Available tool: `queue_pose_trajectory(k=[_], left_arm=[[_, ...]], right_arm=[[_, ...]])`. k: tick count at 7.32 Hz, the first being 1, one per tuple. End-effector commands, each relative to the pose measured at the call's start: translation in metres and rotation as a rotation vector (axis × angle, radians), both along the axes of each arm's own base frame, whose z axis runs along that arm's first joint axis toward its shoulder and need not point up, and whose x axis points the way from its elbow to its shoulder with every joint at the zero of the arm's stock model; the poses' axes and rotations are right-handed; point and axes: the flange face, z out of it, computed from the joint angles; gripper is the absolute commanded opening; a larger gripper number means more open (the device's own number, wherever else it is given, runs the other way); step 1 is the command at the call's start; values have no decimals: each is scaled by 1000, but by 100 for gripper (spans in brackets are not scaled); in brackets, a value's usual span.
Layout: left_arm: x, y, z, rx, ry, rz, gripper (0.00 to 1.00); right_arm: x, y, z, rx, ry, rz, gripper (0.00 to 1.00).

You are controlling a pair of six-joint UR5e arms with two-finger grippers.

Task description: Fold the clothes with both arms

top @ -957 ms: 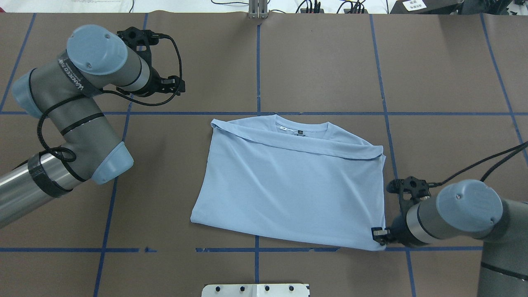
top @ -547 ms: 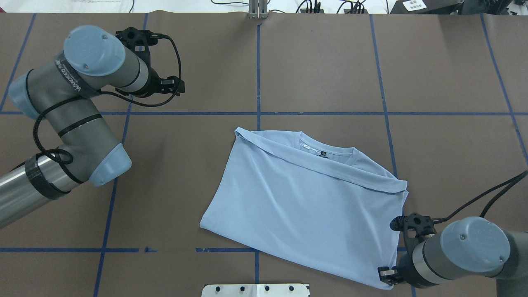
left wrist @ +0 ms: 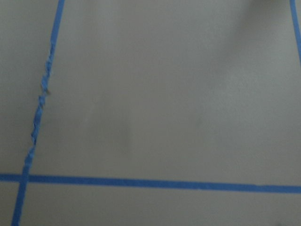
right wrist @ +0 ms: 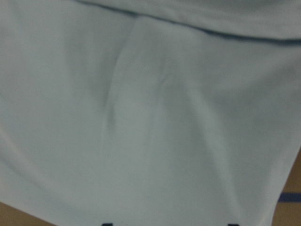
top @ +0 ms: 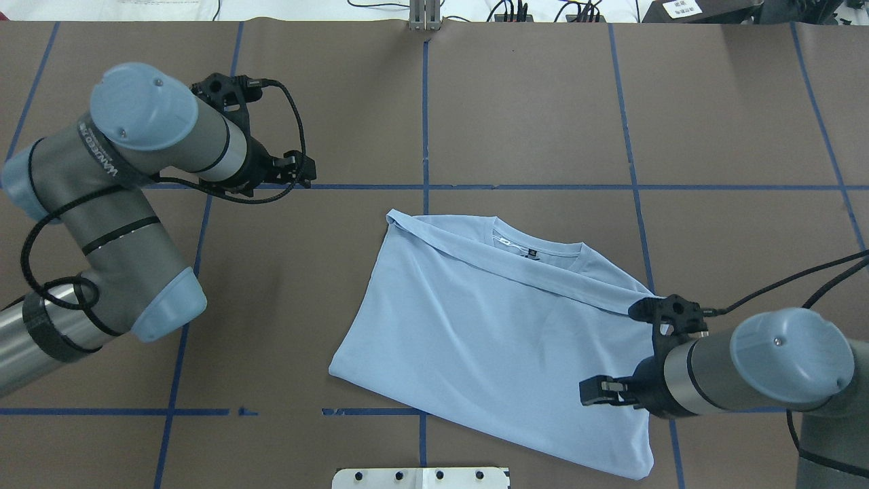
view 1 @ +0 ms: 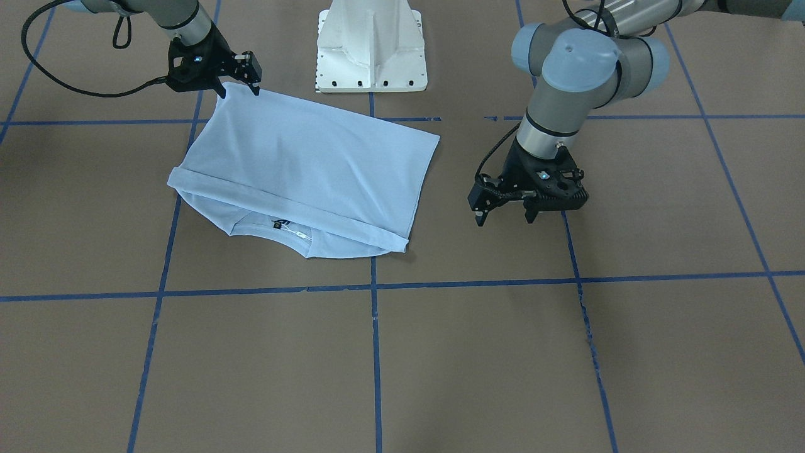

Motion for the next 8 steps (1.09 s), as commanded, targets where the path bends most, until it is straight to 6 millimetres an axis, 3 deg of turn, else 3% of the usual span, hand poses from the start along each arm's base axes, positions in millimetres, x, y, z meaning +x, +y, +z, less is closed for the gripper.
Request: queue_pose_trajectory(k=[1, 2, 4, 5, 6, 8], left_arm=[[53, 104, -9, -289, 94, -30, 99], [89, 149, -6, -344, 80, -46, 99], [132, 219, 12, -449, 37, -25, 97], [143, 218, 25, -442, 8, -45, 93], [142, 216, 24, -441, 10, -51, 87], [136, 204, 21, -433, 17, -64, 86]], right_arm=[[35, -68, -39, 43, -81, 159, 100], [47, -82, -45, 49, -92, 186, 100], [45, -89, -52, 59, -104, 201, 100], [43, -91, -50, 59, -98, 205, 100], [42, -91, -49, 59, -96, 204, 100], [42, -92, -48, 58, -93, 207, 100]])
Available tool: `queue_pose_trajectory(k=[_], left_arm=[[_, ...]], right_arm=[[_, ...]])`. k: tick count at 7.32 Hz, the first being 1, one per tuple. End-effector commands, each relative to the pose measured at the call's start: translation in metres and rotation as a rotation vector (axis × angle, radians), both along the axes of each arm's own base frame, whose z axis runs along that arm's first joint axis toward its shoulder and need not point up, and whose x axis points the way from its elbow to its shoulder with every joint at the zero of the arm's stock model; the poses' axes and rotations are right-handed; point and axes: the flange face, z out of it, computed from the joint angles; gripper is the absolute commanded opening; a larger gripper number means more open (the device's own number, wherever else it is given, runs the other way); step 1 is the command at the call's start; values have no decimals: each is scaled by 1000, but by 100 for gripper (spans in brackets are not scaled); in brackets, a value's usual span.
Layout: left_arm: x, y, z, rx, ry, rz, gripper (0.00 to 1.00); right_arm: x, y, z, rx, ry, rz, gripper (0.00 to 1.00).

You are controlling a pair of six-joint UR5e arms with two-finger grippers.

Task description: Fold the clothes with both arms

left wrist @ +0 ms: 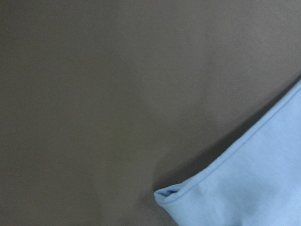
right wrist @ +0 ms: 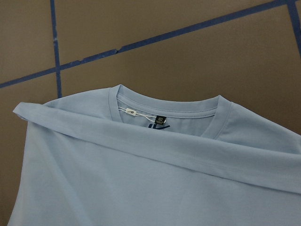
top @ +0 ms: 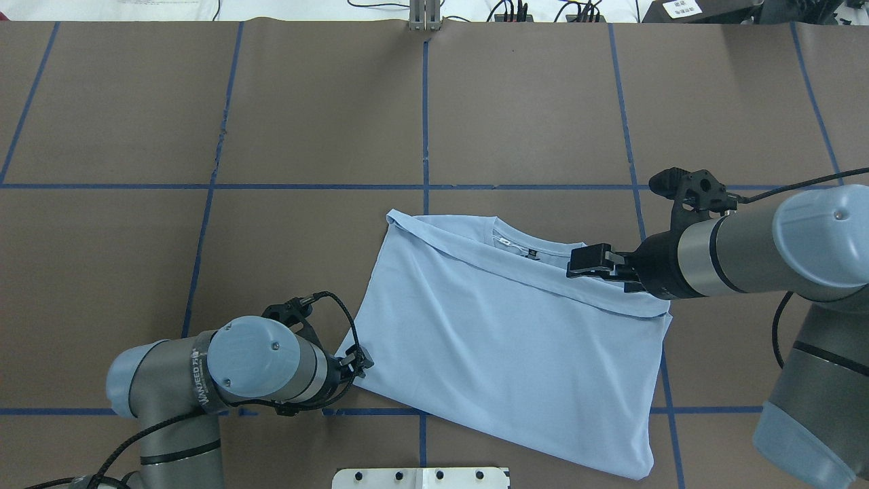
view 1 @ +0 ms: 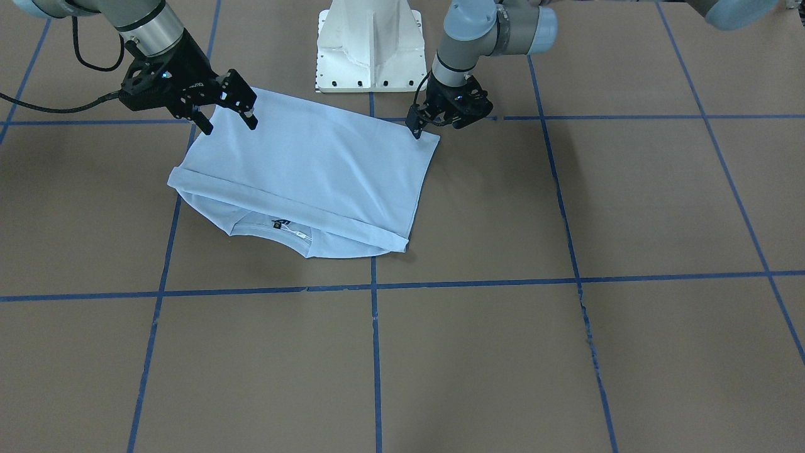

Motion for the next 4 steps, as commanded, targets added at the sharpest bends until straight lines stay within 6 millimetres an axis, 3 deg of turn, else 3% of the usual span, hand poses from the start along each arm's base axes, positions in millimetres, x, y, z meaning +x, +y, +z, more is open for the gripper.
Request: queue_pose_trajectory(k=[1, 4], left_arm=[[-4, -10, -1, 6, 1, -14, 86], [-4, -12, -3, 6, 4, -17, 85]], right_arm=[[-1, -1, 1, -1, 2, 1, 100], [-2, -2, 4, -6, 8, 2, 100]])
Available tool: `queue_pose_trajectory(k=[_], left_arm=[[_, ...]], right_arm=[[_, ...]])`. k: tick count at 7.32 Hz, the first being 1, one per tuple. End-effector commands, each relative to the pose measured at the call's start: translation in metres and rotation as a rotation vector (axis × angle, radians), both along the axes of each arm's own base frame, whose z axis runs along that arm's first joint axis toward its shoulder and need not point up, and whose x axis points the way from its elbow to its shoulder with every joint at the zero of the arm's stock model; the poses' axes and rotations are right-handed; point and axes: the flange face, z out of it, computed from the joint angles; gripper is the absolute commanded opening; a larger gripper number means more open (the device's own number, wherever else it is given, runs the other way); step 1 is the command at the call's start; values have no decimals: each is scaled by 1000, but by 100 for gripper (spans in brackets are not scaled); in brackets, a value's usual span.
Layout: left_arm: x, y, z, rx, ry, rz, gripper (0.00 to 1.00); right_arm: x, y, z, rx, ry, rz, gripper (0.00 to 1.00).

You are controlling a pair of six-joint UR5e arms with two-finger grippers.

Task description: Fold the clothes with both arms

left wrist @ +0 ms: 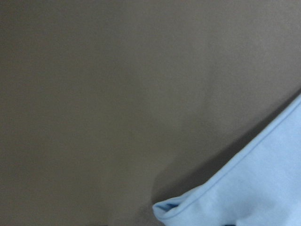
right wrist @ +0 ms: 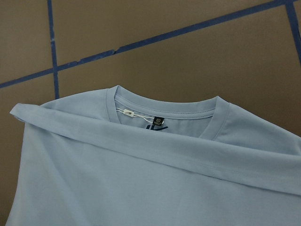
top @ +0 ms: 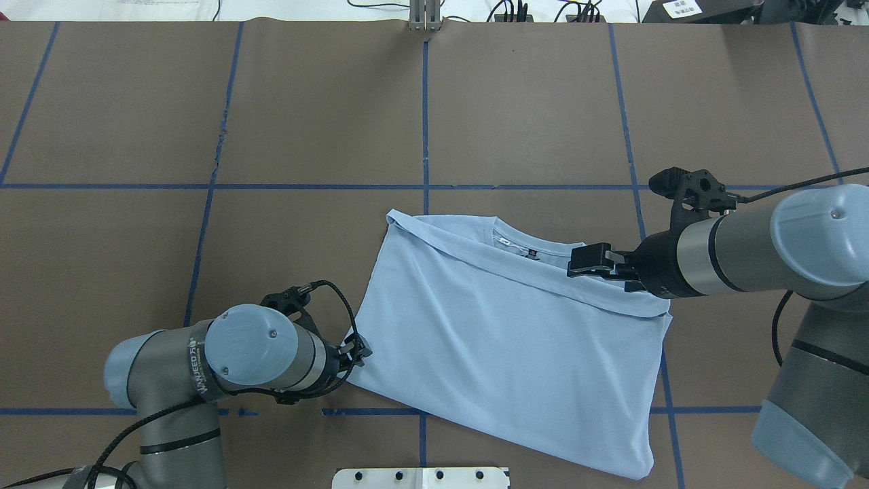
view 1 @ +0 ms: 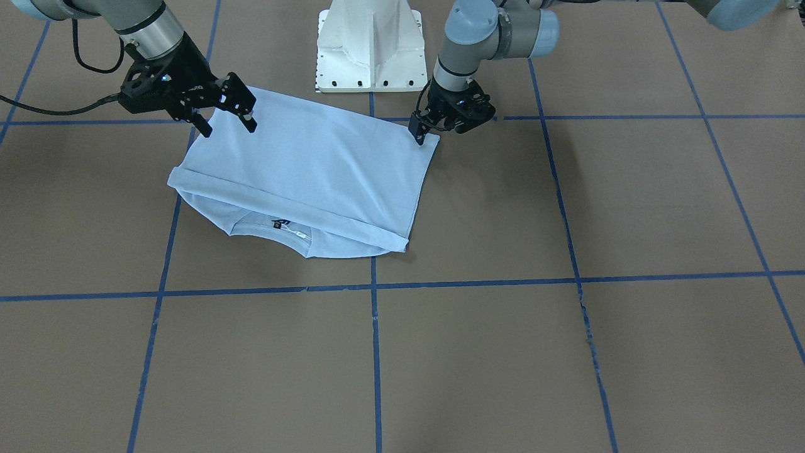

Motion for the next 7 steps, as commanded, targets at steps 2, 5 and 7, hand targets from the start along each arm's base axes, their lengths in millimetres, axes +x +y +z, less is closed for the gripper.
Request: queue_pose_trajectory(k=[2, 5, 7], left_arm=[[1, -2, -2, 2, 3, -4, 79], [0, -2, -3, 3, 6, -4, 51], [1, -3, -4, 10, 5, -12, 21]], right_arm=[[-2, -1, 4, -4, 6, 1, 100], [-2, -1, 4, -4, 6, -1, 100], [-1, -2, 4, -5, 7, 1, 100]])
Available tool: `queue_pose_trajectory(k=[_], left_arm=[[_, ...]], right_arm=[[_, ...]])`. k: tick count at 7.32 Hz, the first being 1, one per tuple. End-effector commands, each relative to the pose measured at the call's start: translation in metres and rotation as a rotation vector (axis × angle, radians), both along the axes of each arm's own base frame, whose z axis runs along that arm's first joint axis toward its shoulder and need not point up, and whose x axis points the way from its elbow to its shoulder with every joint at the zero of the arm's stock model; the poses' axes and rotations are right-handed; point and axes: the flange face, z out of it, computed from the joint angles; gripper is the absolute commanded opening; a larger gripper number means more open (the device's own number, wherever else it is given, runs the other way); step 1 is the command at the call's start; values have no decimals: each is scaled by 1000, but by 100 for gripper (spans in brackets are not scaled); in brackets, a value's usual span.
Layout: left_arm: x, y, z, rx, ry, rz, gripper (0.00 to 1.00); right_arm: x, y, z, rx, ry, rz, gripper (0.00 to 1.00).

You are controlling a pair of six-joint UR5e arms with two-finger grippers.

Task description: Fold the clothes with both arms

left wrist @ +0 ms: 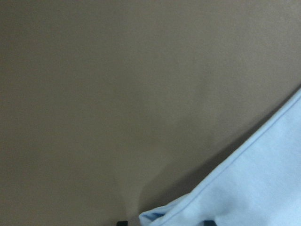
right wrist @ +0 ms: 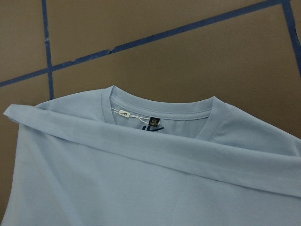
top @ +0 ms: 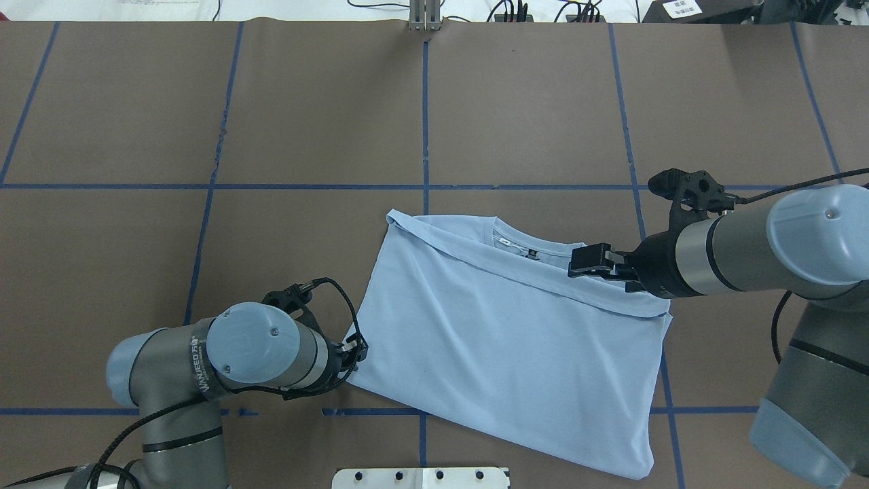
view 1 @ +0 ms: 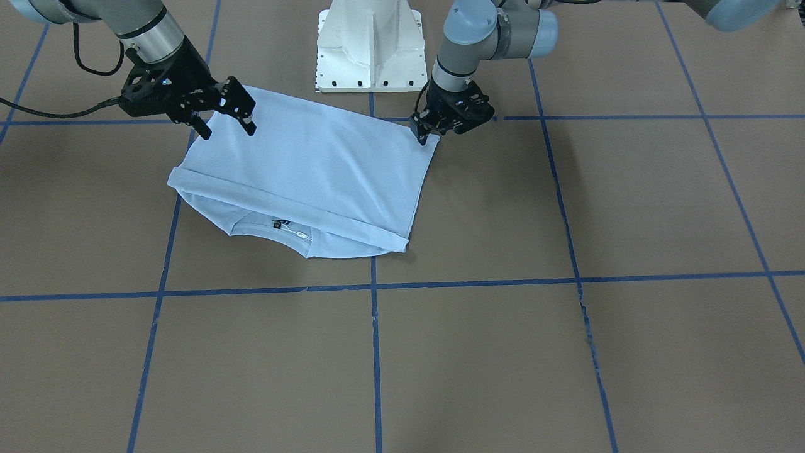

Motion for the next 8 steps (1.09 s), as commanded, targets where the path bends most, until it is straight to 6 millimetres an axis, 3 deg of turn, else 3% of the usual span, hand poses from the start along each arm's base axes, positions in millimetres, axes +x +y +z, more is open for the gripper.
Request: queue_pose_trajectory(k=[1, 3, 5, 7, 8], left_arm=[[0, -2, 1, 4, -2, -7, 4], [-3, -7, -1, 17, -1, -29, 0], [-20, -37, -2, 33, -3, -71, 0], [-45, -96, 8, 82, -39, -126, 0], [-37, -135, 9, 81, -67, -167, 0]], right_arm=[[1, 0, -1, 1, -2, 1, 100], [0, 0, 0, -2, 0, 2, 100], [1, 0, 2, -4, 4, 2, 100], [2, 0, 2, -2, 3, 4, 100], [2, 1, 3, -3, 5, 4, 100]])
